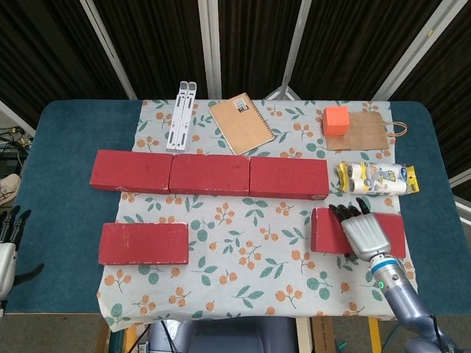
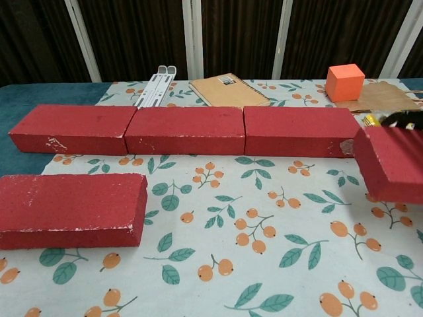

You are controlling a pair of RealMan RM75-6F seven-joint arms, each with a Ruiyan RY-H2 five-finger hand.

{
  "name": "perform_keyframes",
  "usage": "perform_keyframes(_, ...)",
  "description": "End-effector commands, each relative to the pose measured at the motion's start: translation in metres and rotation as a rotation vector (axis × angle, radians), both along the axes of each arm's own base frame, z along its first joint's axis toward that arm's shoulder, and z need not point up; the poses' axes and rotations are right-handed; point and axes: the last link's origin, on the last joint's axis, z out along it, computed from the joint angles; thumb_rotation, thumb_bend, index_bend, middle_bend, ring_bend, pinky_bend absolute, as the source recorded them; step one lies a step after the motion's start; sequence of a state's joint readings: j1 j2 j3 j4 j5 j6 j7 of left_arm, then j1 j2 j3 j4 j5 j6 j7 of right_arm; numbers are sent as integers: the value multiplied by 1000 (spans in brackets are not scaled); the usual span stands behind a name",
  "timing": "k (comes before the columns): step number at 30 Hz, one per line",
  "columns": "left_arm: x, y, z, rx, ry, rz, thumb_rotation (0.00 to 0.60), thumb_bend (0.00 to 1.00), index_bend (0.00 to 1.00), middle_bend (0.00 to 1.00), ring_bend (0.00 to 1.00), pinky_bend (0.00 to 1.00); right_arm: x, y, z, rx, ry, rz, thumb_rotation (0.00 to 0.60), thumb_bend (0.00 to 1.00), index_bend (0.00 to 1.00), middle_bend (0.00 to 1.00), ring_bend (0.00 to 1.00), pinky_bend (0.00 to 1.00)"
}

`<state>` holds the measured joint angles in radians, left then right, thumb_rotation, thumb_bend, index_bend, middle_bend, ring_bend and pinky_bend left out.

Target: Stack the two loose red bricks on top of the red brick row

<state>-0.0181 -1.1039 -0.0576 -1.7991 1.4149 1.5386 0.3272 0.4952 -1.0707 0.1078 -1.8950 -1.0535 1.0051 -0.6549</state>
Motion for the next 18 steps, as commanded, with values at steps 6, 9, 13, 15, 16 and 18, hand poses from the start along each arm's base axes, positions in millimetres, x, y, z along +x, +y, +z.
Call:
perform_keyframes(6,-9,13,0,32,15,50,600,0,61,0,0,76,75,-63,55,-38,-56,57,600,3,116,244,279,0)
perform_keyframes(9,-12,20,-2,34,24,70,600,0,62,0,0,76,104,-86,59,-10,-47,73,600,3,116,244,279,0)
perform_keyframes(13,-15,28,-8,20,36,91,600,0,62,0,0,76,140,-116,50,40,-42,73,600,2,116,244,279,0)
perform_keyframes(15,-16,32,-12,9,44,104,600,0,62,0,0,76,161,-132,40,64,-42,65,600,3,116,244,279,0)
perform_keyframes(16,-17,34,-14,1,48,108,600,0,62,0,0,76,168,-138,36,71,-44,59,600,3,116,244,279,0)
perform_keyframes(18,-17,36,-16,-10,48,115,600,0,62,0,0,76,183,-149,28,81,-43,50,600,3,116,244,279,0)
